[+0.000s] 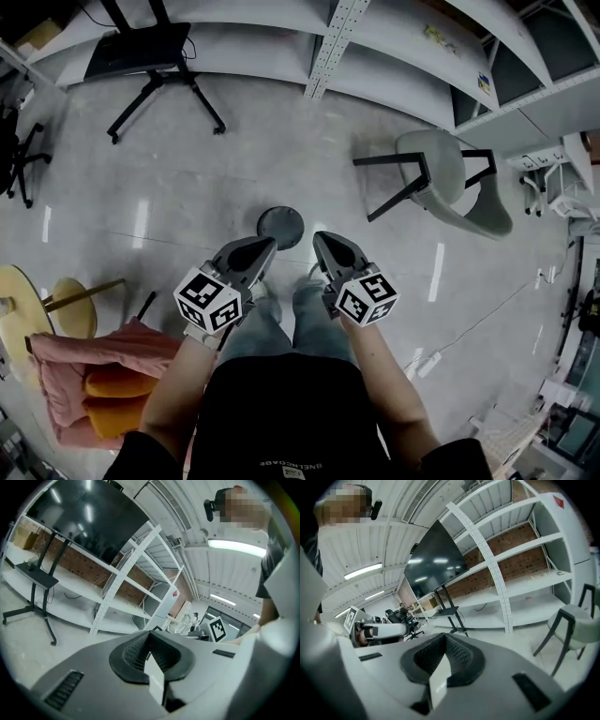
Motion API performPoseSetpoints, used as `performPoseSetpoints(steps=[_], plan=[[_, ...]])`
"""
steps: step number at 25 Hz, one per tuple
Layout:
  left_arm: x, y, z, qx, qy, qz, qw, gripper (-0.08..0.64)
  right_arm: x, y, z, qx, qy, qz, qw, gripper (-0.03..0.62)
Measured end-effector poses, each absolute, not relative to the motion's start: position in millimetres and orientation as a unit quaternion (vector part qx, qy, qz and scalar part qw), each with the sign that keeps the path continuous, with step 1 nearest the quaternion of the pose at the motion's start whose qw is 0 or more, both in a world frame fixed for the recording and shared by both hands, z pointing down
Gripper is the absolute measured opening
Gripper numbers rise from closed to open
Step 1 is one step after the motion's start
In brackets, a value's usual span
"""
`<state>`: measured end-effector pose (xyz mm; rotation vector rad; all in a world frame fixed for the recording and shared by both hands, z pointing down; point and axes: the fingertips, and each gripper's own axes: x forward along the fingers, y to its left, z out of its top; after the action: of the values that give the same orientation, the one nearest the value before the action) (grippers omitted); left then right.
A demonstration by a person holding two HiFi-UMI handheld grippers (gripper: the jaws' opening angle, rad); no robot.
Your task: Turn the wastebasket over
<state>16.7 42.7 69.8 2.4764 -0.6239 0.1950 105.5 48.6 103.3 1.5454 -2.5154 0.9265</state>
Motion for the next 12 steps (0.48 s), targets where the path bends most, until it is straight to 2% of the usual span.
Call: performPoseSetpoints(steps=[12], plan=[[44, 72, -37, 0.939, -0.255, 0.059, 0.223, 0.014, 115, 70, -24, 0.460, -0.854, 0.243, -0.019, 0.009]])
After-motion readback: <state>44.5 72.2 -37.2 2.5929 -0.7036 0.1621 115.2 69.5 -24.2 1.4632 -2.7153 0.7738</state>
